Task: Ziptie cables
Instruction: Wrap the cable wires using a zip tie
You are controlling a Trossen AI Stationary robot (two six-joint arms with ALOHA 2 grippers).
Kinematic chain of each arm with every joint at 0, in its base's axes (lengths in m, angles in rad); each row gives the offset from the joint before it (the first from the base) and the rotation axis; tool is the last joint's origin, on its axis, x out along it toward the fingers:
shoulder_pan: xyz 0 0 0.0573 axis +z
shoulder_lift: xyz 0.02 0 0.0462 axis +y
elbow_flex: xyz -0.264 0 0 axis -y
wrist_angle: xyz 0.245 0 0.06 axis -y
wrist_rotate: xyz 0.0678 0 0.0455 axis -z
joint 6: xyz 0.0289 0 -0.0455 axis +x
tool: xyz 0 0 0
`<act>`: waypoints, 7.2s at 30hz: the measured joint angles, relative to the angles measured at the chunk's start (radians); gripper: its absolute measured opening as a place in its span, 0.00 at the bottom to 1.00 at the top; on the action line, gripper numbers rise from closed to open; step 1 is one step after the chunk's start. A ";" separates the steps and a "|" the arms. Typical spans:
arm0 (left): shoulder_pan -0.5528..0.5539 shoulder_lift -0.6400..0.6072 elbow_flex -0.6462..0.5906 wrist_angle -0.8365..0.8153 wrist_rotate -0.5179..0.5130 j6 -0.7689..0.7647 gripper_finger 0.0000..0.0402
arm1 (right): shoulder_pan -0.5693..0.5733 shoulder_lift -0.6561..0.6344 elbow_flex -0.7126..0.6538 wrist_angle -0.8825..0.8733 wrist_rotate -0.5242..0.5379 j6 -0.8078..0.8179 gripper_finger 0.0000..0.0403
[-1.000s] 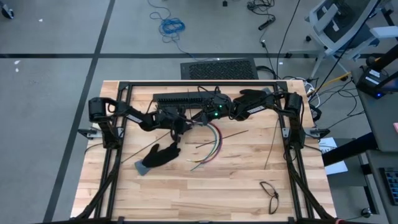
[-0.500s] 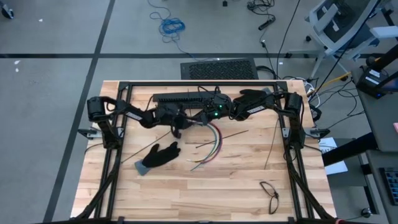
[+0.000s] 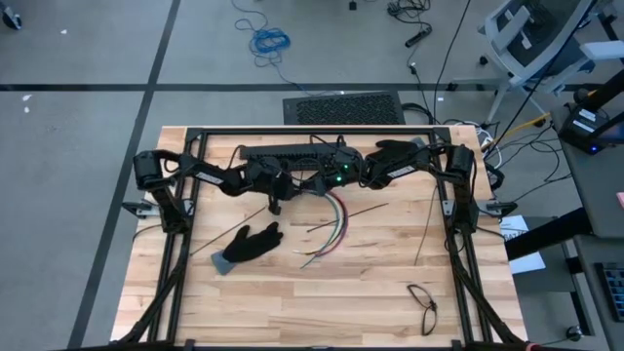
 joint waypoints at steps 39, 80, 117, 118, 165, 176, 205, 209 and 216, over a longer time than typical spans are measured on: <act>0.102 -0.212 0.135 -0.760 0.307 -0.100 0.00 | 0.148 0.000 -0.005 0.002 -0.125 0.026 0.00; 0.247 -0.658 0.022 -0.981 0.131 -0.316 0.00 | 0.078 -0.003 0.418 -1.233 0.292 -0.640 0.57; 0.247 -0.662 0.023 -1.004 0.075 -0.343 0.00 | 0.203 0.114 0.397 -1.223 0.390 -0.471 0.04; 0.247 -0.662 0.023 -1.004 0.075 -0.343 0.00 | 0.210 0.114 0.397 -1.220 0.389 -0.464 0.03; -0.234 -0.662 -0.091 -0.766 -0.227 -0.814 0.00 | 0.359 0.093 0.389 -1.156 0.085 -0.316 0.50; -0.233 -0.662 -0.091 -0.771 -0.230 -0.762 0.00 | 0.253 -0.033 0.385 -1.158 0.158 -0.475 0.58; -0.306 -0.307 0.336 -0.893 0.025 -0.403 0.36 | 0.100 -0.928 -0.222 -0.843 0.323 -0.109 0.57; -0.335 -0.230 0.384 -0.989 -0.009 -0.284 0.42 | 0.176 -0.919 -0.222 -0.845 0.325 -0.113 0.57; -0.348 -0.215 0.343 -1.099 -0.031 -0.103 0.39 | 0.370 -0.869 -0.221 -0.831 0.515 0.008 0.57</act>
